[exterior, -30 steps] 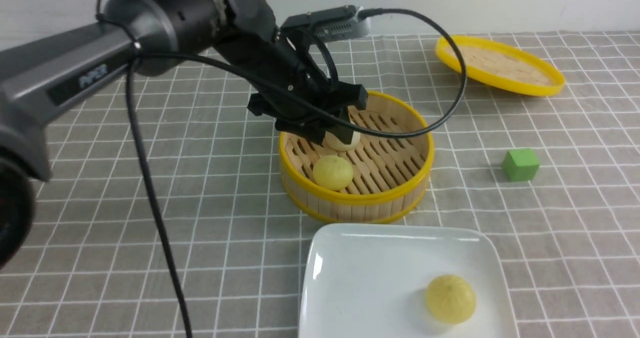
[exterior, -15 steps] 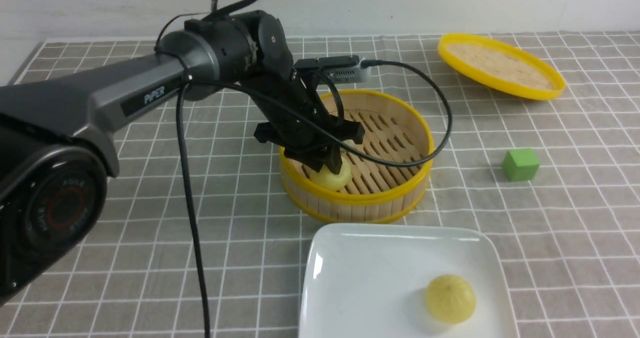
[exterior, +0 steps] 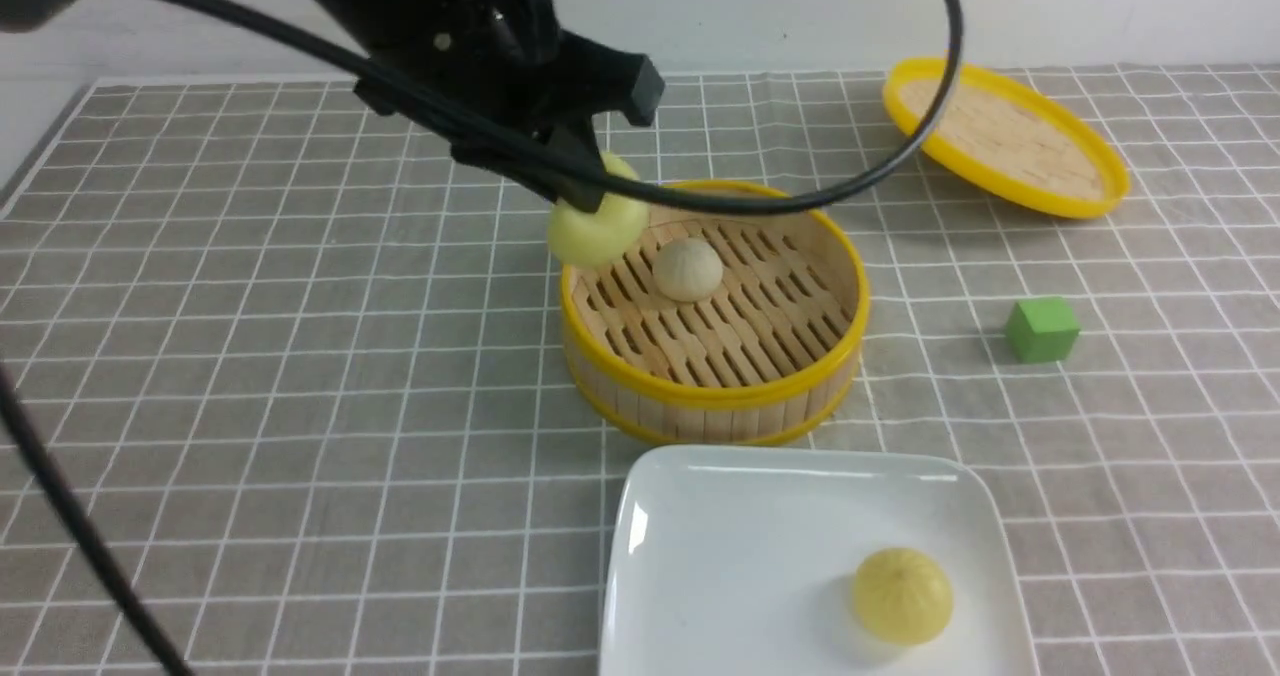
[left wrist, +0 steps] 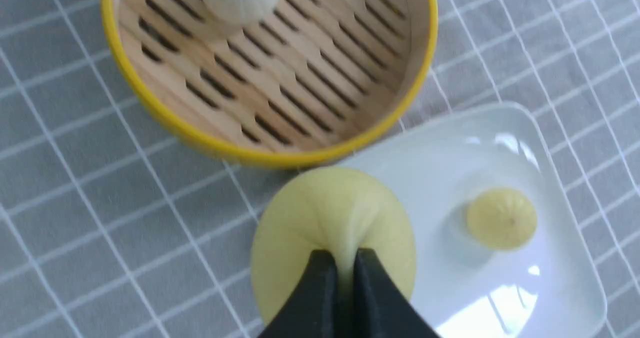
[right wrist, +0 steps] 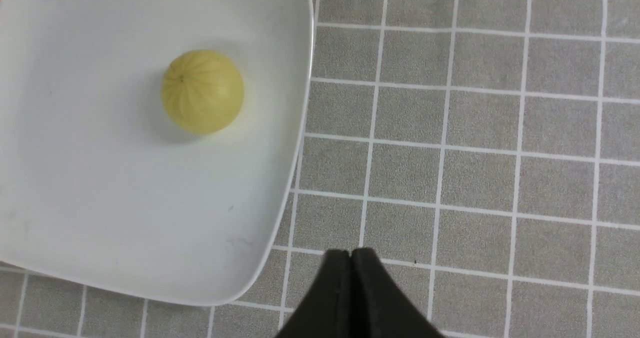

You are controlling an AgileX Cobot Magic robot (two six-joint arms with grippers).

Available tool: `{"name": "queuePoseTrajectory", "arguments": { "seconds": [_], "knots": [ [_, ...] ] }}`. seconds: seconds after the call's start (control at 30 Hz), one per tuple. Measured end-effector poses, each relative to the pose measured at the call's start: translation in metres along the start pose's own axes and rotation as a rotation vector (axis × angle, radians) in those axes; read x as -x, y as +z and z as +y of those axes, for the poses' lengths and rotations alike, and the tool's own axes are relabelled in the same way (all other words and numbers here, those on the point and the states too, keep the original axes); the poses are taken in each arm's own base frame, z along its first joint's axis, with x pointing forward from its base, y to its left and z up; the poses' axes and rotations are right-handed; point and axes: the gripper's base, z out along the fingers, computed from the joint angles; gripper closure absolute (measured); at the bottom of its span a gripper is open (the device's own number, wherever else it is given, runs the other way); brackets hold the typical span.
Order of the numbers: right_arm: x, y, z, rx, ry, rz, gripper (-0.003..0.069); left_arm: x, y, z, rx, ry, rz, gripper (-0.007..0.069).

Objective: Put the steamed buns into the plate on the grey tablecloth.
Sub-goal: 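Carry the bun from the bamboo steamer to the plate with the left gripper, then reach into the bamboo steamer and grasp a bun with the left gripper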

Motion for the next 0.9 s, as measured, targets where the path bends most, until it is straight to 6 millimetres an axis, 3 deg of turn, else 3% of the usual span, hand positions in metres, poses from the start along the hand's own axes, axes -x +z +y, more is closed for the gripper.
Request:
{"name": "queuePoseTrajectory", "arguments": {
  "seconds": [0.1, 0.3, 0.43, 0.53, 0.57, 0.7, 0.87, 0.9],
  "knots": [
    [0.000, 0.000, 0.000, 0.001, 0.000, -0.002, 0.0659, -0.023, 0.017, -0.004, -0.018, -0.010, 0.080, 0.0605],
    [0.001, 0.000, 0.000, 0.005, 0.000, -0.013, 0.0658, -0.068, 0.103, -0.034, -0.068, 0.024, 0.212, 0.0598],
    [0.002, 0.000, 0.001, 0.011, 0.000, -0.025, 0.0655, -0.073, 0.131, -0.044, -0.065, 0.020, 0.220, 0.0573],
    [0.003, 0.000, 0.001, 0.011, 0.000, -0.029, 0.0652, -0.075, 0.157, -0.043, -0.048, -0.029, 0.244, 0.0484],
    [0.003, 0.000, 0.001, 0.011, 0.000, -0.029, 0.0652, -0.076, 0.159, -0.042, -0.045, -0.030, 0.249, 0.0477],
    [0.002, 0.000, 0.001, 0.011, 0.000, -0.028, 0.0648, -0.074, 0.165, -0.041, -0.028, -0.027, 0.246, 0.0278],
    [0.003, 0.000, 0.001, 0.013, 0.000, -0.031, 0.0644, -0.038, 0.143, -0.041, 0.013, -0.006, 0.143, 0.0120],
    [0.003, 0.000, 0.001, 0.013, 0.000, -0.032, 0.0644, -0.019, 0.130, -0.039, 0.029, -0.021, 0.099, 0.0095]
  ]
}}
